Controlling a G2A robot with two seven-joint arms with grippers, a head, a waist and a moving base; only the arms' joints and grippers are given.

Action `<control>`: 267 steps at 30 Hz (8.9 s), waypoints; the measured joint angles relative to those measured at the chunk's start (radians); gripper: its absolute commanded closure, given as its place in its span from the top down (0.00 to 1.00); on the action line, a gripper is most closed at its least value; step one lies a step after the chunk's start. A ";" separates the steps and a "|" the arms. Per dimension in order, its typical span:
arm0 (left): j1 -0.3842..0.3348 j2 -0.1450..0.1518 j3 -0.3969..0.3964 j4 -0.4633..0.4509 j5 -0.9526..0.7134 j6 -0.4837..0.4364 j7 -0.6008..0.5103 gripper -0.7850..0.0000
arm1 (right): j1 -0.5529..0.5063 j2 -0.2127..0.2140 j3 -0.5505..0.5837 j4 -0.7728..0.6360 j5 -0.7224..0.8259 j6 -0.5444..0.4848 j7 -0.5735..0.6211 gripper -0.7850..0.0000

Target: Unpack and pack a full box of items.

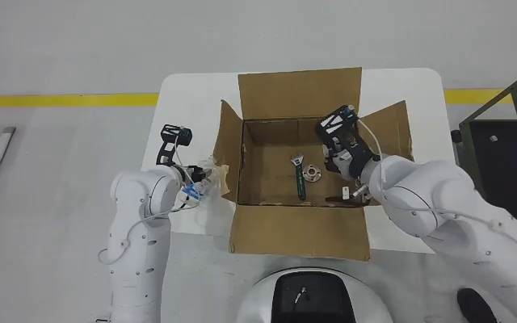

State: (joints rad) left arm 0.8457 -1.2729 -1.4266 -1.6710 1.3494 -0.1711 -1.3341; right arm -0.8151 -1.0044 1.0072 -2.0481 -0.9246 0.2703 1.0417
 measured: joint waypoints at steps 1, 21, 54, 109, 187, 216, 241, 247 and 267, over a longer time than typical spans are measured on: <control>0.000 0.000 0.000 0.000 0.000 0.000 0.000 1.00 | 0.000 0.000 0.000 0.000 0.000 0.000 0.000 0.00; 0.000 0.000 0.000 0.000 0.000 0.000 0.000 1.00 | 0.123 -0.107 -0.256 0.195 -0.146 0.377 -0.039 0.00; 0.000 0.000 0.000 0.000 0.000 0.000 0.000 1.00 | 0.134 -0.240 -0.361 0.426 -0.037 0.502 -0.136 0.27; 0.000 0.000 0.000 0.000 0.000 0.000 0.000 1.00 | 0.254 -0.448 -0.359 0.796 0.011 0.401 -0.077 0.38; 0.000 0.000 0.000 0.000 0.000 0.000 0.000 1.00 | 0.126 -0.510 -0.140 0.657 -0.262 0.279 0.014 0.00; 0.000 0.000 0.000 0.000 0.000 0.000 0.000 1.00 | -0.190 -0.451 0.233 0.245 0.041 -0.041 -0.208 0.00; 0.000 0.000 0.000 0.000 0.000 0.000 0.000 1.00 | -0.054 -0.470 0.091 0.268 -0.234 0.278 -0.050 0.00; 0.000 0.000 0.000 0.000 0.000 0.000 0.000 1.00 | 0.003 -0.481 0.062 0.304 -0.239 0.331 -0.021 0.00; 0.000 0.000 0.000 0.000 0.000 0.000 0.000 1.00 | 0.129 -0.542 0.011 0.473 -0.202 0.457 0.050 0.00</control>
State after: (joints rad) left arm 0.8457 -1.2729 -1.4266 -1.6710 1.3494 -0.1711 -1.3341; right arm -0.6858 -1.5460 1.0178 -1.5756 -1.1266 0.7274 1.0922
